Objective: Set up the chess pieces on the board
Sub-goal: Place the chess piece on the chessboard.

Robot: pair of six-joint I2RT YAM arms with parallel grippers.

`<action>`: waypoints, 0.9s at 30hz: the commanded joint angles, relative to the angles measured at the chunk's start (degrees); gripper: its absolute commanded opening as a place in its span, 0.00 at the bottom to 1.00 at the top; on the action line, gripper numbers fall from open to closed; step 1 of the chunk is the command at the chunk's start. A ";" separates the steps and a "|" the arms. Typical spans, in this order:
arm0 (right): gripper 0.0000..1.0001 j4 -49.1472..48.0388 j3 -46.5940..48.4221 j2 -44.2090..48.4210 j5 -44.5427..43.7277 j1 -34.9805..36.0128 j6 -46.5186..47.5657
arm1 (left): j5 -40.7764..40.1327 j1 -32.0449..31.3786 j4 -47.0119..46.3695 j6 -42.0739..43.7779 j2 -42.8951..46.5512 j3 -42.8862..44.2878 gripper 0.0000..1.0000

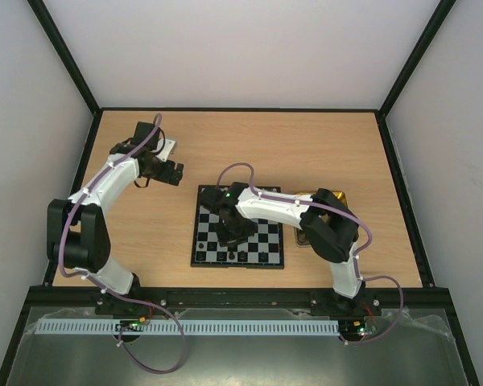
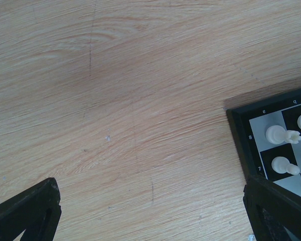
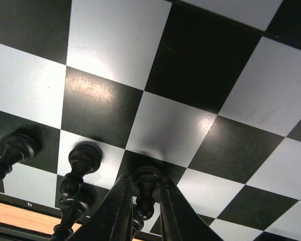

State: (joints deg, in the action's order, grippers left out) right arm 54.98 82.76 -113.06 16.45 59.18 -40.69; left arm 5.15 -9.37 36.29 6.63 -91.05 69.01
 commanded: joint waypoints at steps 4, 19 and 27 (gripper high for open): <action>0.20 1.44 0.83 -0.96 -0.36 0.35 -0.01 | 0.81 -0.04 -0.09 0.35 0.65 -0.38 0.99; 0.23 2.14 2.12 -0.85 -1.68 0.38 0.52 | 0.83 -0.07 -0.01 0.40 0.34 -0.19 0.99; 0.24 2.21 2.83 -1.41 -2.66 0.26 1.05 | 0.66 -0.11 -0.07 0.33 0.25 -0.26 0.99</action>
State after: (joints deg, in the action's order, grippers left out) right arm 55.24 83.94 -113.06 15.49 59.24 -40.25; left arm 5.54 -9.37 36.29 6.63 -91.05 69.01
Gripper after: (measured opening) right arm 0.243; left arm 0.993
